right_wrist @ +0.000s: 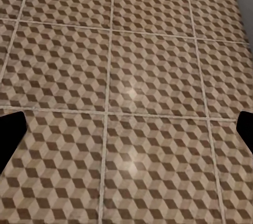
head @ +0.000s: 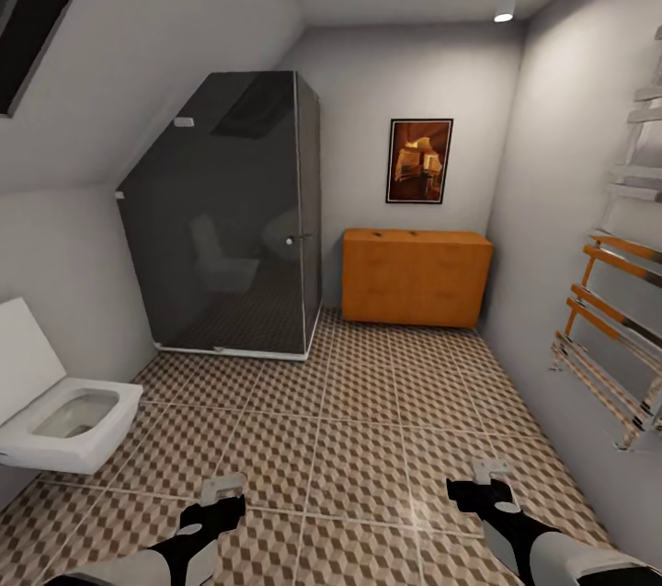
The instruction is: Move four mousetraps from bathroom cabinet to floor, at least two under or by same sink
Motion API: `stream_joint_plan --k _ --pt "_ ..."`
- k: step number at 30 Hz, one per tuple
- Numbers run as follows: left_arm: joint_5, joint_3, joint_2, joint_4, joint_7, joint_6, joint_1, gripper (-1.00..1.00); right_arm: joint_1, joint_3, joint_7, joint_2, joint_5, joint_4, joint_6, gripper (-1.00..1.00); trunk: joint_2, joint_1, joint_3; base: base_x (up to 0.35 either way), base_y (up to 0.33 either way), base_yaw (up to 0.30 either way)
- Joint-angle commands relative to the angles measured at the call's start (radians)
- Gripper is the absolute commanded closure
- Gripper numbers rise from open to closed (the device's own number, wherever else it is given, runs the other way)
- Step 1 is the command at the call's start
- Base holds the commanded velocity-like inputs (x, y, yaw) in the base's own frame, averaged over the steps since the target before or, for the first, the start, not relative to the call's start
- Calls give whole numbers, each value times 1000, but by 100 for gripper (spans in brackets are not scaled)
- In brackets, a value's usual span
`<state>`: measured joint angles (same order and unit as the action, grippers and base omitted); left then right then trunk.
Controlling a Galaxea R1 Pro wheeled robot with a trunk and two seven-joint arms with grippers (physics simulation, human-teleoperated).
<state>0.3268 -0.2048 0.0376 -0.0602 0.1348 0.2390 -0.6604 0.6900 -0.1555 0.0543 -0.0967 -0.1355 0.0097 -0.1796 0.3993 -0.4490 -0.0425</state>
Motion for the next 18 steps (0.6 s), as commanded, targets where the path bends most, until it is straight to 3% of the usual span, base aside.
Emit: stream_joint_plan --k 1,18 --pt "7 -8 1 -4 2 6 -2 -100 0 -9 1 0 -10 1 -3 -100 1 -1 0 326 -82 0" --pt "9 -8 4 -4 2 6 -2 -100 0 -9 1 0 -10 1 -3 -100 1 -1 0 326 -30 0"
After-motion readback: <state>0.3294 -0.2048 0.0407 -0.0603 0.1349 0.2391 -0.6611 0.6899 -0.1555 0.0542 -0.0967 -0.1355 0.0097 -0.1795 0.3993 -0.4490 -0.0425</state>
